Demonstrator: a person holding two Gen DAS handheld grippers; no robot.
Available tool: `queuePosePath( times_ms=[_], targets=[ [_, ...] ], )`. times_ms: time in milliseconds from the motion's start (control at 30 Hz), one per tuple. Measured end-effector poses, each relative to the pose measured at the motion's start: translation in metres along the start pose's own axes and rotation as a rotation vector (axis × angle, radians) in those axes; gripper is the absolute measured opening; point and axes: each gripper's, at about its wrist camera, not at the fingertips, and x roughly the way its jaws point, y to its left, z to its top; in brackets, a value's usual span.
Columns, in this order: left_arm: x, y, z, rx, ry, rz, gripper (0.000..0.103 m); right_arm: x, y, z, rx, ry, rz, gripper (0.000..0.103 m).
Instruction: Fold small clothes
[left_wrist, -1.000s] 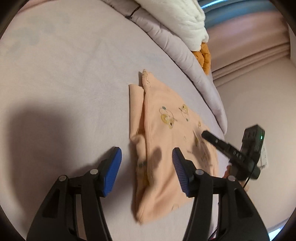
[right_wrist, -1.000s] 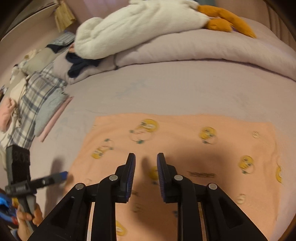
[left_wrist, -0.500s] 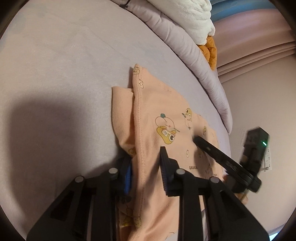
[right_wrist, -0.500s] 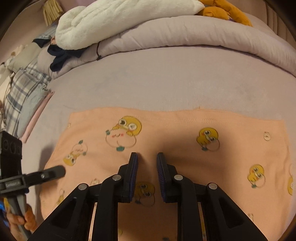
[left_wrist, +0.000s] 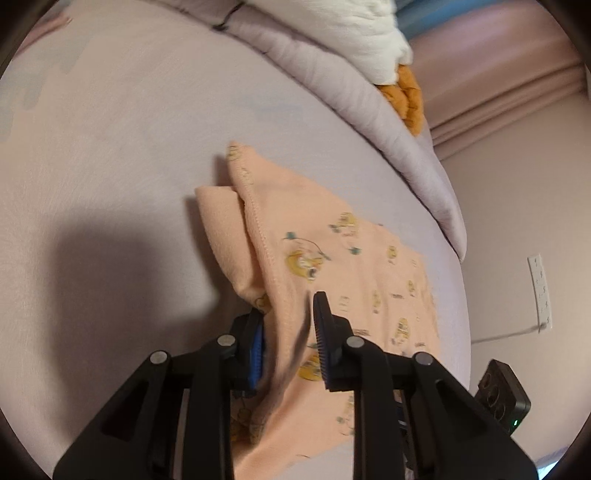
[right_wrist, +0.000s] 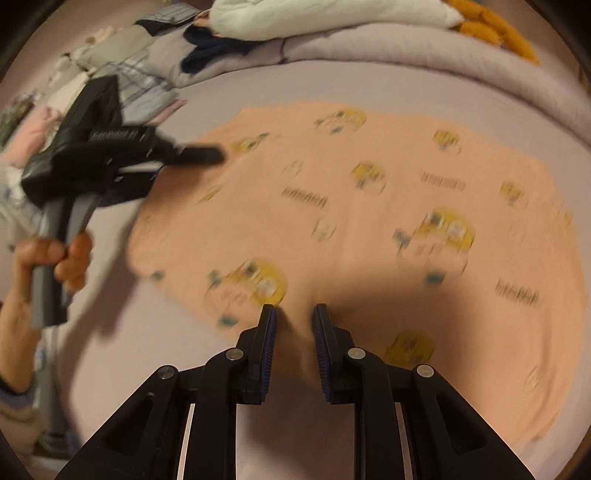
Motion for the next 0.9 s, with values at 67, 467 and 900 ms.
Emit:
queuePosePath(
  times_ms=[67,467,900],
  targets=[
    [-0.003,-0.02,0.0,0.048,-0.005,0.005,0.02,-0.011,-0.014,0.002,0.065,-0.041,0.091,0.022],
    [0.056,-0.098,-0.023,0.203,0.105,0.003,0.02,0.016,-0.112,0.049,0.645,-0.239,0.552,0.061],
    [0.029,-0.051,-0.046,0.084,0.118,-0.201,0.023,0.044,-0.076,0.073,0.542,-0.118,0.441,0.061]
  ],
)
